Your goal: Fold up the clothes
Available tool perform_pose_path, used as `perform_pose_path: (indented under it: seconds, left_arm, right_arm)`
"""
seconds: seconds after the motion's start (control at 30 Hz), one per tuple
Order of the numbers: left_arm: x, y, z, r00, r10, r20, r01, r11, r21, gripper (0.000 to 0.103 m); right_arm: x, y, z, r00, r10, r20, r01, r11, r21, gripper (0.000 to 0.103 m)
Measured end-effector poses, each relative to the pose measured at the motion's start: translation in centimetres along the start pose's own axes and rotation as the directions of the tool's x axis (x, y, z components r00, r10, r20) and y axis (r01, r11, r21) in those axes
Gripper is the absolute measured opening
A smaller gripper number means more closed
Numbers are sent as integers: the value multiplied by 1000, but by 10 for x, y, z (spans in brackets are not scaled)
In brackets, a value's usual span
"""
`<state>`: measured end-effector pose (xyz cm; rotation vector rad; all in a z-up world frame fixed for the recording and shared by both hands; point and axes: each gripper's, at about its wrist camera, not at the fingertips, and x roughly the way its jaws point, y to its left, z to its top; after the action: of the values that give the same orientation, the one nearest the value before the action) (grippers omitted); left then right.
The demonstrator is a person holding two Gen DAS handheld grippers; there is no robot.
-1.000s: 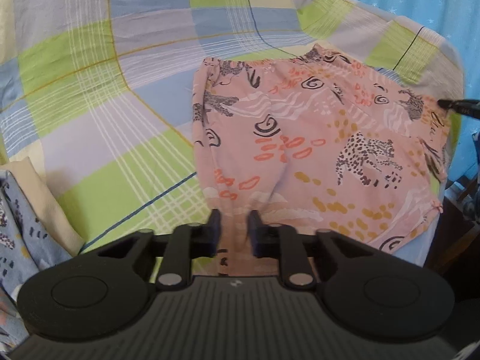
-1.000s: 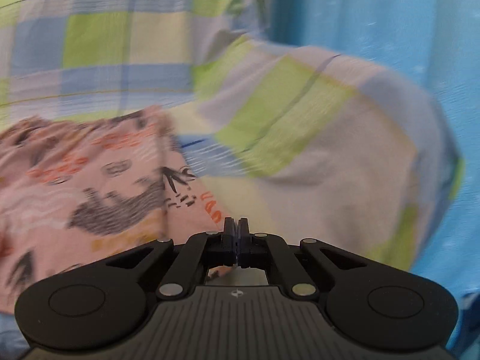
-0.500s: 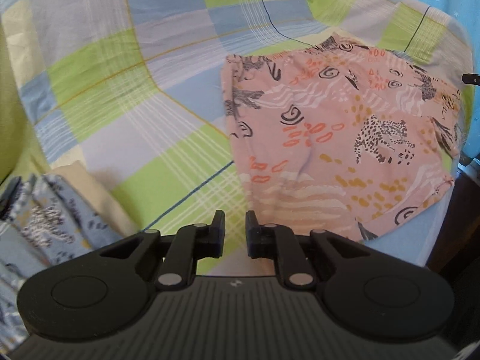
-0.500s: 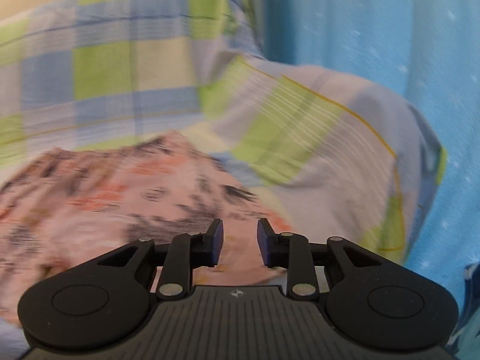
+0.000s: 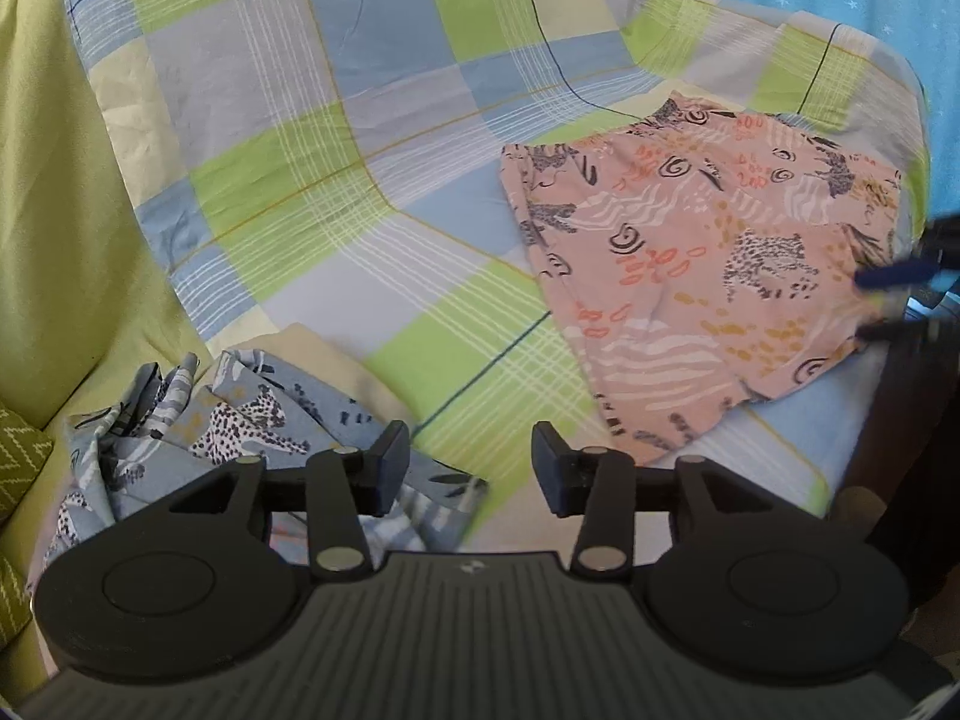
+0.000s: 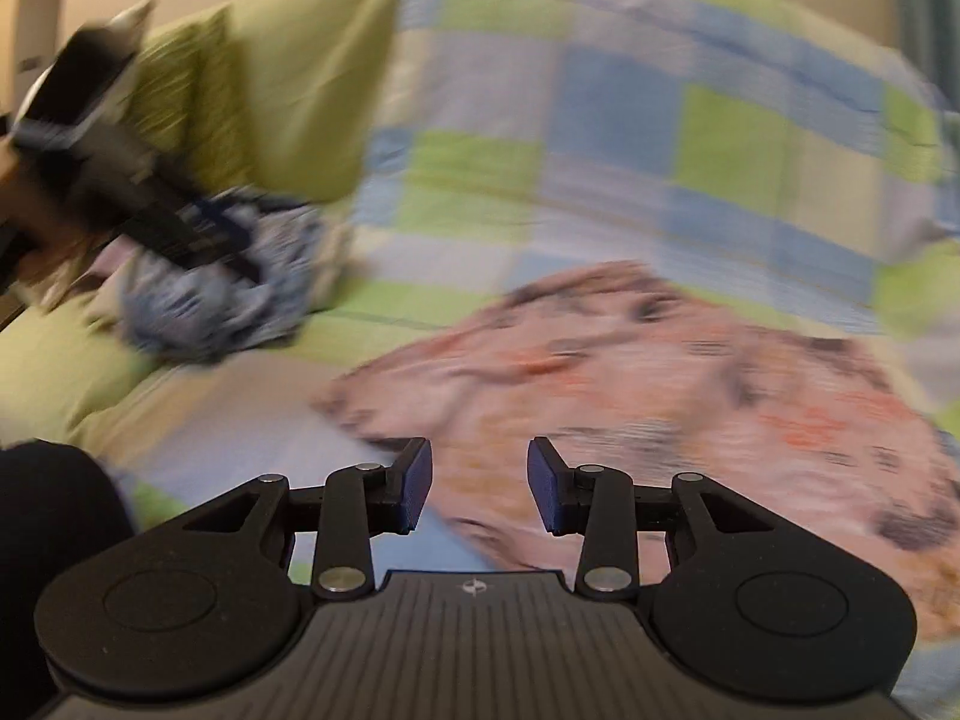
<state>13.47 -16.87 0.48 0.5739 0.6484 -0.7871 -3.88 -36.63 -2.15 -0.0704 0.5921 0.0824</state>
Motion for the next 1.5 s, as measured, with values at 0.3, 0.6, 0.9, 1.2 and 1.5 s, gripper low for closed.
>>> perform_pose_path:
  seconds: [0.3, 0.6, 0.9, 1.2, 1.5]
  left_arm:
    - [56, 53, 13, 994, -104, 23, 103, 995, 13, 47]
    - [54, 82, 42, 957, -227, -183, 251, 960, 123, 52]
    - [61, 91, 82, 910, -291, -296, 385, 859, 337, 58]
    - [115, 48, 127, 933, -233, -275, 360, 566, 742, 59]
    - [184, 0, 138, 957, -261, -128, 125, -27, 992, 59]
  right_arm:
    - [102, 69, 21, 995, 52, -82, -62, 990, -124, 49]
    - [122, 59, 51, 936, -70, -346, 72, 997, -5, 38]
    - [147, 40, 103, 851, -111, -514, 179, 980, 84, 5]
    - [97, 24, 129, 859, -6, -512, 141, 964, 224, 5]
    - [79, -16, 140, 876, 110, -469, 32, 958, 285, 5]
